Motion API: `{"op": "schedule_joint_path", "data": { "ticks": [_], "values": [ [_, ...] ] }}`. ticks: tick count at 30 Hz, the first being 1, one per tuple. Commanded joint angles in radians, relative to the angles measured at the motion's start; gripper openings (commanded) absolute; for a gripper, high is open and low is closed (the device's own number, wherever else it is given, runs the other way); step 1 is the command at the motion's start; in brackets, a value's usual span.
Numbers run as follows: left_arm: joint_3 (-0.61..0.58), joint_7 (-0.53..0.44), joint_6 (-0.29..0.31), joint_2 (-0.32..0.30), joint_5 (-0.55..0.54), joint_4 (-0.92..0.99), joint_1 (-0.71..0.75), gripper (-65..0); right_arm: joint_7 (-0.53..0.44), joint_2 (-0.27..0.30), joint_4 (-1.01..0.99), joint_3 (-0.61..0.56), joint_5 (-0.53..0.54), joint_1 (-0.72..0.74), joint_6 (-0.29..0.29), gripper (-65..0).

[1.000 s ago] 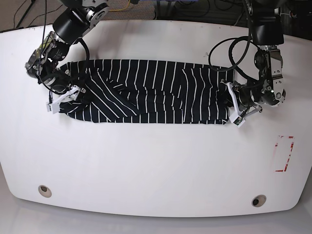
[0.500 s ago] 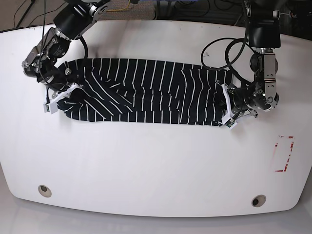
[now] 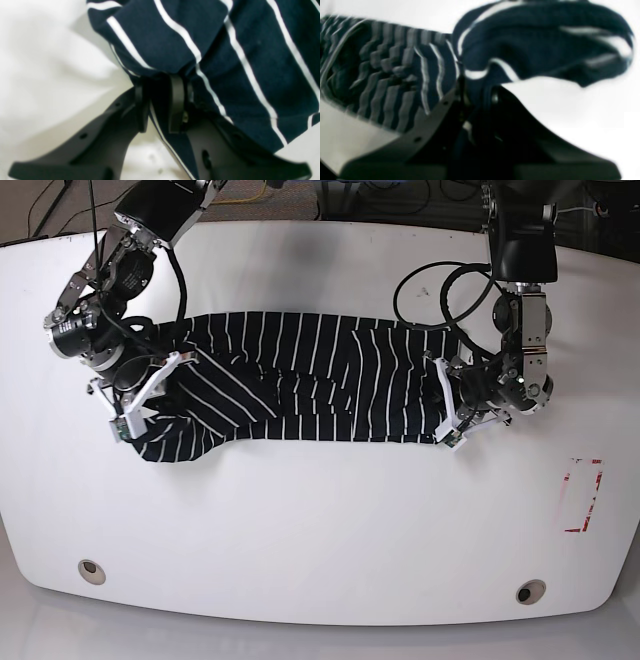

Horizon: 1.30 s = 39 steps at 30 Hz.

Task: Layout the t-shirt on the table in an organized manner, then fold the t-shirt properly
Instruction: 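Lift both held shirt ends and bring them together over the middle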

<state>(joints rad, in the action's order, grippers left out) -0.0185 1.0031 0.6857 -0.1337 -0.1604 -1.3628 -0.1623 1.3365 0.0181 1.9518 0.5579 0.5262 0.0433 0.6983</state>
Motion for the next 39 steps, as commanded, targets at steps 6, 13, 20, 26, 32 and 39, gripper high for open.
{"op": "schedule_joint_path", "data": {
  "ticks": [6, 13, 20, 26, 32, 39],
  "values": [
    [-0.130, 0.066, -0.011, 0.052, 0.057, 0.016, 0.013, -54.0, -0.021, -0.065, 0.036, -0.109, 0.031, 0.022, 0.000, -65.0],
    [-0.133, 0.066, -0.022, 0.102, 0.061, 0.016, 0.013, -54.0, -0.022, -0.143, 0.036, -0.195, 0.067, 0.042, 0.000, -65.0],
    [-0.133, 0.066, -0.048, 0.104, 0.057, 0.015, 0.013, -54.0, -0.022, -0.175, 0.034, -0.255, 0.067, 0.051, 0.000, -65.0],
    [-0.133, 0.066, -0.056, 0.104, 0.057, 0.015, 0.013, -54.0, -0.022, -0.175, 0.034, -0.295, 0.067, 0.051, 0.000, -65.0],
    [-0.130, 0.064, -0.056, 0.104, 0.058, 0.016, 0.013, -54.0, -0.022, -0.175, 0.034, -0.330, 0.067, 0.033, 0.000, -65.0],
    [-0.128, 0.064, -0.056, 0.104, 0.058, 0.016, 0.011, -54.0, -0.022, -0.174, 0.034, -0.359, 0.067, 0.014, 0.000, -65.0]
  ]
}}
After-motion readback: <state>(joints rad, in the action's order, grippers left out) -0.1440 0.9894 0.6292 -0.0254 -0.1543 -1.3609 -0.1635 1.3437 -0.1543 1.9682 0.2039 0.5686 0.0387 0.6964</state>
